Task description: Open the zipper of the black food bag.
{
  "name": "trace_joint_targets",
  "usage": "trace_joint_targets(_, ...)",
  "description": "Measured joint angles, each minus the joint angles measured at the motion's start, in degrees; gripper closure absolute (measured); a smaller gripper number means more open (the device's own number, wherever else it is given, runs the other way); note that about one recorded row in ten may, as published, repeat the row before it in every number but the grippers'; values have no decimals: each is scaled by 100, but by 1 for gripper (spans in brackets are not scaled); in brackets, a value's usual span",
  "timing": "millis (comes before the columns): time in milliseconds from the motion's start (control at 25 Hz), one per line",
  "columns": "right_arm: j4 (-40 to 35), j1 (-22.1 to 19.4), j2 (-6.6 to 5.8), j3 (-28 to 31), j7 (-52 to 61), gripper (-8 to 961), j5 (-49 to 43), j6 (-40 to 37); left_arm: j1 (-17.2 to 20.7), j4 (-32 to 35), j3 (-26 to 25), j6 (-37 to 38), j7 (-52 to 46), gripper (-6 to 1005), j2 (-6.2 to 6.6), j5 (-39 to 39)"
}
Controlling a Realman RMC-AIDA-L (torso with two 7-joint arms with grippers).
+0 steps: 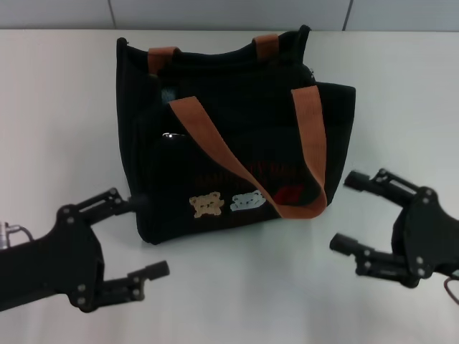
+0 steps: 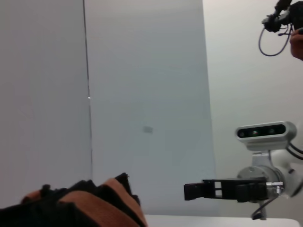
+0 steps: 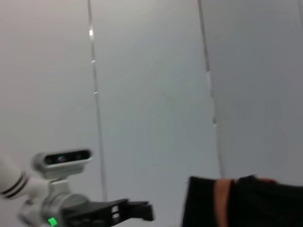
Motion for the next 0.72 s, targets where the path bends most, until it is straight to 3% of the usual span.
trace_joint_targets(160,-162,119,4,-367,252,110,0,80,-131,5,52,-31,-142,186,-36,350)
trace_joint_targets(720,-181,112,19,-358,235,110,34,133,-135,12,-102,-77,-158,186,-61,390)
